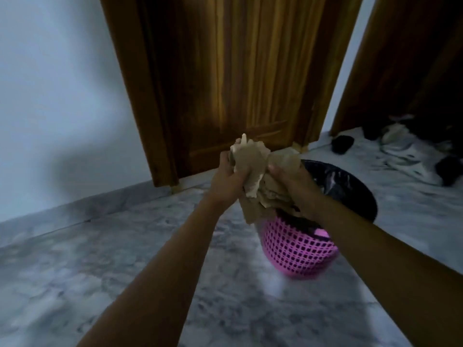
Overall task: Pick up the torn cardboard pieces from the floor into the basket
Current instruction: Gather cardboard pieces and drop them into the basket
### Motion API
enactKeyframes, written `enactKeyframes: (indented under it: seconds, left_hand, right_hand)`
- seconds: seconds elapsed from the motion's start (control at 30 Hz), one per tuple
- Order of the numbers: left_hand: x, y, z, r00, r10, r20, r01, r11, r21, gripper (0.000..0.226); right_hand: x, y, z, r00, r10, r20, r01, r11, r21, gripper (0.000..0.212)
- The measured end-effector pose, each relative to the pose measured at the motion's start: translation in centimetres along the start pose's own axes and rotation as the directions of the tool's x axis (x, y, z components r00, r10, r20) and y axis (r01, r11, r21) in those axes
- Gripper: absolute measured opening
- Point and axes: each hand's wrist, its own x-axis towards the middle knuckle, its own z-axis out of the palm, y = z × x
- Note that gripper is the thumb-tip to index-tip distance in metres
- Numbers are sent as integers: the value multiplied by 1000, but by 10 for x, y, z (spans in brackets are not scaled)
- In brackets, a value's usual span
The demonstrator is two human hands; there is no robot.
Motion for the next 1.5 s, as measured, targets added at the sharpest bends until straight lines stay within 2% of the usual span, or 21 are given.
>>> enactKeyframes:
  seconds: [0.1, 0.27, 0.37, 0.43, 0.5, 0.6, 0.73, 0.8, 0.9, 0.97, 1.03, 1.13, 1.2, 1.33, 1.5]
  left_hand:
    - [46, 7, 73, 997, 33, 67, -35, 999, 23, 38]
    - [92, -9, 160, 996, -9, 86, 7, 1000, 16, 42]
    - [99, -28, 184, 990, -115, 78, 106, 988, 112, 39]
    - [97, -38, 187, 966, -241, 94, 214, 948, 237, 36]
    - [92, -43, 186, 932, -354, 72, 320, 901, 294, 38]
    - [87, -42, 177, 937, -349, -21, 336, 883, 327, 44]
    - [72, -29, 149, 953, -228, -199, 285, 895, 342, 31]
    - [55, -21, 121, 939, -148, -312, 275, 866, 418, 30]
    - [9, -10, 61, 872, -115, -476, 363, 803, 472, 31]
    - [-37, -2, 18, 801, -98, -590, 440, 764, 472, 31]
    - [-97, 6, -22, 699, -94, -709, 536, 725, 433, 30]
    - [-208, 23, -61, 487, -71, -871, 682, 653, 328, 31]
    - [-273, 33, -70, 363, -86, -928, 758, 606, 240, 34]
    - [-388, 65, -64, 105, -86, -991, 838, 544, 41, 40]
    - [-503, 95, -31, -106, -66, -992, 859, 496, -125, 46]
  right_hand:
    - [24, 5, -80, 992, -6, -125, 6, 1000, 1, 78]
    - [50, 33, -168, 983, 36, -179, -33, 999, 19, 74]
    - [54, 51, -189, 981, 125, -145, -139, 987, -86, 82]
    - [52, 58, -197, 974, 191, -119, -213, 954, -212, 93]
    - [52, 65, -203, 972, 194, -136, -227, 925, -304, 95]
    - [53, 64, -198, 981, 139, -136, -183, 901, -394, 78]
    - [63, 54, -155, 1000, 25, 12, -17, 896, -444, 35]
    - [64, 46, -112, 992, -18, 122, 73, 884, -461, 27]
    - [55, 35, -30, 946, -63, 318, 214, 859, -466, 26]
    - [37, 29, 29, 893, -91, 442, 306, 842, -444, 28]
    - [8, 23, 88, 811, -137, 569, 415, 820, -395, 28]
    - [-62, 8, 167, 618, -148, 772, 568, 763, -309, 37]
    - [-108, -2, 200, 490, -151, 859, 649, 721, -244, 41]
    - [-206, -23, 243, 233, -152, 961, 751, 655, -78, 49]
    - [-325, -42, 257, -38, -157, 987, 811, 573, 123, 54]
